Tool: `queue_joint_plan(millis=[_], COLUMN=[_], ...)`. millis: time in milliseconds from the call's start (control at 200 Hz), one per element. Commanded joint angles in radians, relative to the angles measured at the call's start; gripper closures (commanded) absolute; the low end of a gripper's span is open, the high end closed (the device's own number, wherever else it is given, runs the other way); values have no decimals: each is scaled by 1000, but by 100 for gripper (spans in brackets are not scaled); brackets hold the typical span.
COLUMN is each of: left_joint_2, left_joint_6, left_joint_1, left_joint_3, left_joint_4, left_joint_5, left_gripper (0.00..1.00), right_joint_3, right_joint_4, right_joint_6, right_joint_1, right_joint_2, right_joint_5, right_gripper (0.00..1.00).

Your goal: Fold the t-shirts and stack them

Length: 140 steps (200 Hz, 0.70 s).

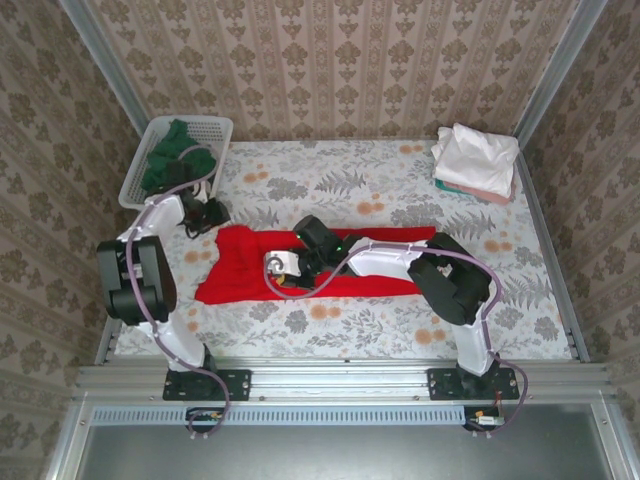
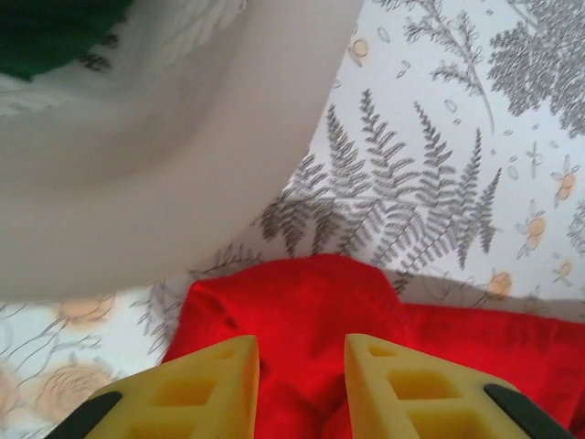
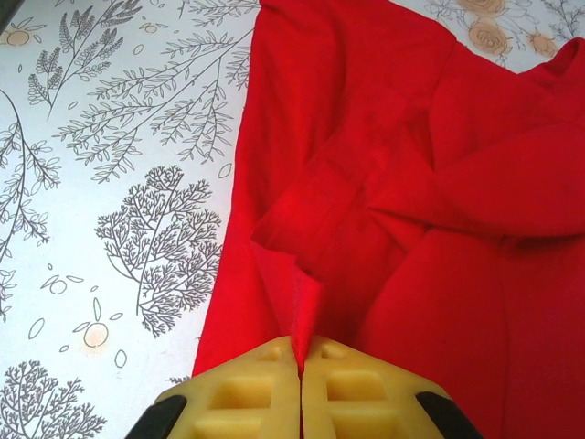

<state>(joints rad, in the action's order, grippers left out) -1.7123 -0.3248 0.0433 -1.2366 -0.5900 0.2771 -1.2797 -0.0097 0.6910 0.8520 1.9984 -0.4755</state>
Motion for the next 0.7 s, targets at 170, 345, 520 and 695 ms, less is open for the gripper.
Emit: queue_joint_plan(millis=[170,345,520,695], left_joint_2=[324,282,153,49], left_joint_6=[49,34,21,21], left_joint_1=[-187,-248,-298,-356], left_joint_3=[245,286,202,141], left_joint_4=[38,42,8,-37], left_joint_5=[-46,-58,-110,-203], left_gripper=[48,47,47,46], right_joint_3=[35,71,133,132], right_joint_4=[31,49,85,68], right_joint_6=[-15,-2,32,46], right_joint_1=[7,9,8,7], right_joint_2=[10,-10,-47,-49], right_joint_5=[12,27,1,13], right_gripper=[90,88,85,85])
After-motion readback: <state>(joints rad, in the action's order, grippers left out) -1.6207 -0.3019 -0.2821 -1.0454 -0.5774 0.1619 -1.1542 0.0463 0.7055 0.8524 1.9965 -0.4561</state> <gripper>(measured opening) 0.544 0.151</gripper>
